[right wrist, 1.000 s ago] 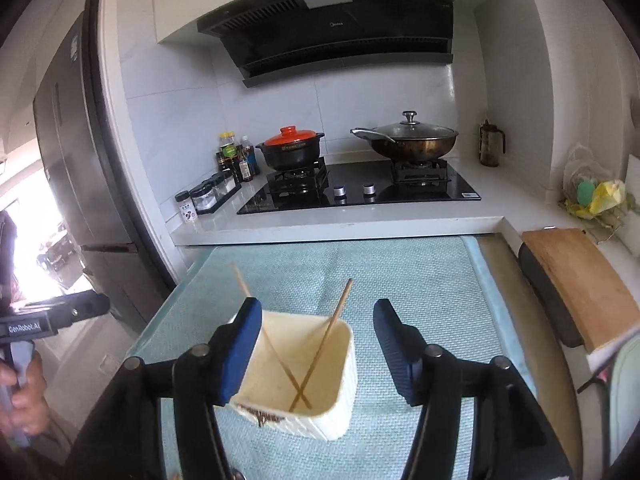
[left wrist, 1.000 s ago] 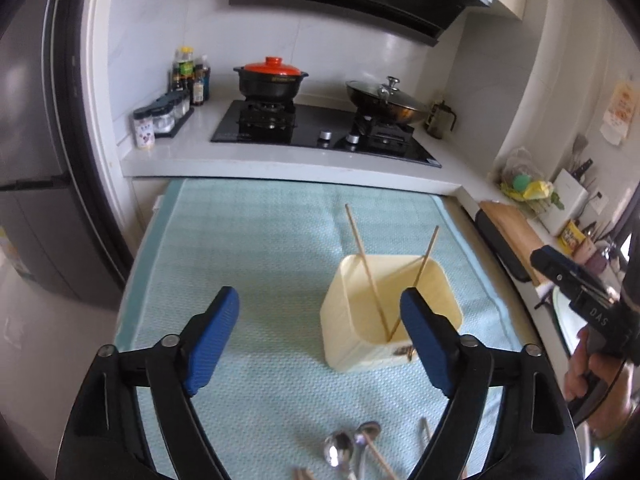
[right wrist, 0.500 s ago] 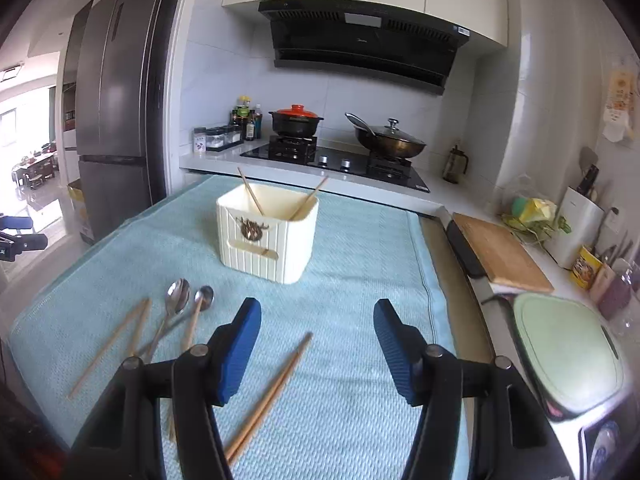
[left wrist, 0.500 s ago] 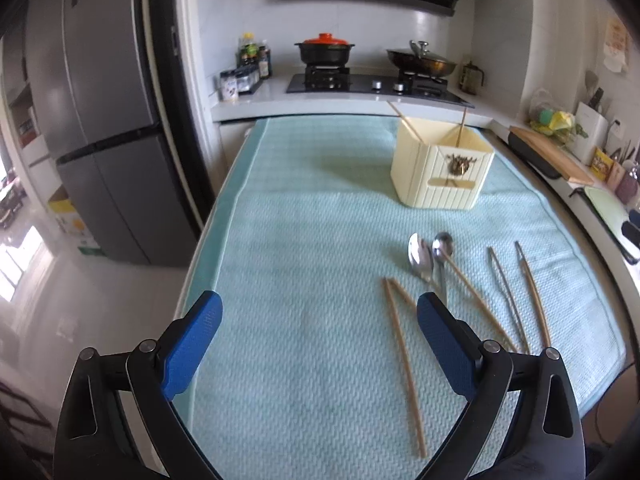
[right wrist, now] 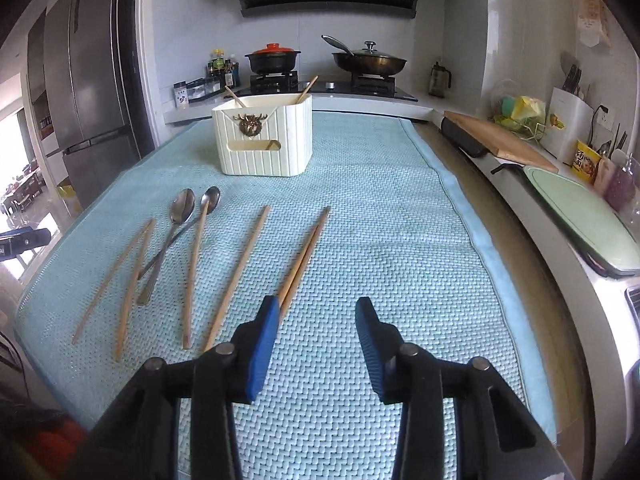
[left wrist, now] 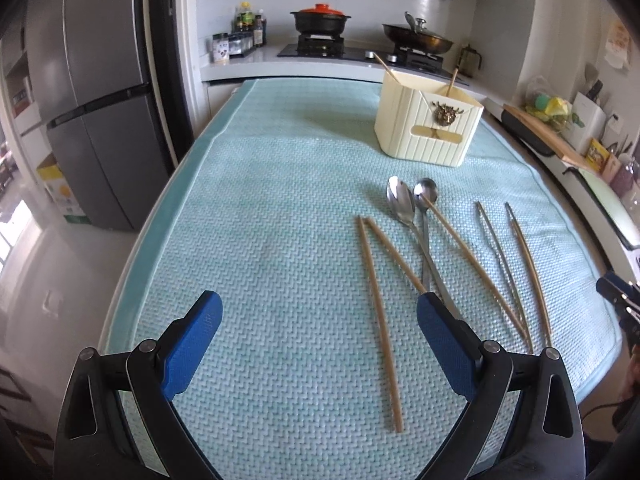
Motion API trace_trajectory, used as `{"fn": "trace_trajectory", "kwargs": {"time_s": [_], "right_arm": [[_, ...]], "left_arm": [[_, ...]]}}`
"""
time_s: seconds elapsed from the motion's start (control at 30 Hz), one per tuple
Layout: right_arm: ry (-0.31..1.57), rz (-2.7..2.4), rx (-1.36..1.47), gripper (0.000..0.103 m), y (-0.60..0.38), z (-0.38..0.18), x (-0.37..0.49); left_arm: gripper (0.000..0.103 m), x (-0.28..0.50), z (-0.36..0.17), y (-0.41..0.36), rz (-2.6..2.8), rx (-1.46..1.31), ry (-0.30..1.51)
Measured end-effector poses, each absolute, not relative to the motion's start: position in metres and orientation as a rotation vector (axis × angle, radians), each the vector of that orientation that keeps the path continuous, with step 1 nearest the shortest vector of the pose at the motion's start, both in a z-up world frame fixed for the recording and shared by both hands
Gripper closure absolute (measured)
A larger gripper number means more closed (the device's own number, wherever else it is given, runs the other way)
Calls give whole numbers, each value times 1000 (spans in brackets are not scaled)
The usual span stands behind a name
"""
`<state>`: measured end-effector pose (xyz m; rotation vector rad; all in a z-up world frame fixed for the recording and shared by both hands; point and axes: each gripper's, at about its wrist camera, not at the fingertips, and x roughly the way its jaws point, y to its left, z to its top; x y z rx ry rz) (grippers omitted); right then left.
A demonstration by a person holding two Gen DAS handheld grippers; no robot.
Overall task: Organize utensils
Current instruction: 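Move the right gripper back and grasp another pair of wooden chopsticks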
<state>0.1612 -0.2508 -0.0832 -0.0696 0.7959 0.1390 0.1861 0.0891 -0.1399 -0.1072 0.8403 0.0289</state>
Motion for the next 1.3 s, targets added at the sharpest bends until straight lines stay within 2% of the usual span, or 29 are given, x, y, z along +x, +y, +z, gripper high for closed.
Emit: {"fn": "trace_trajectory", "kwargs": {"time_s": [0.37, 0.63, 0.67, 0.73, 0.9, 1.13, 1.3], "right_arm": [[817, 168, -54, 63, -239, -89, 162], [950, 144, 74, 63, -265, -117, 209], [968, 142, 85, 65, -266, -124, 219], [1005, 149, 117, 78, -264, -137, 238], [1038, 168, 128, 80, -246, -155, 273], [1084, 98, 25, 90, -234, -161, 292], [1102, 108, -40, 90, -229, -160, 293]], "left_arm": [[5, 248, -187, 63, 1, -26, 959], [5, 283, -213, 69, 67, 22, 1013], [5, 284, -215, 69, 72, 21, 1015], [5, 285, -217, 70, 82, 20, 1017], [5, 284, -218, 71, 86, 17, 1012], [5, 283, -221, 73, 79, 7, 1018], [5, 289, -222, 77, 61, 2, 1029]]}}
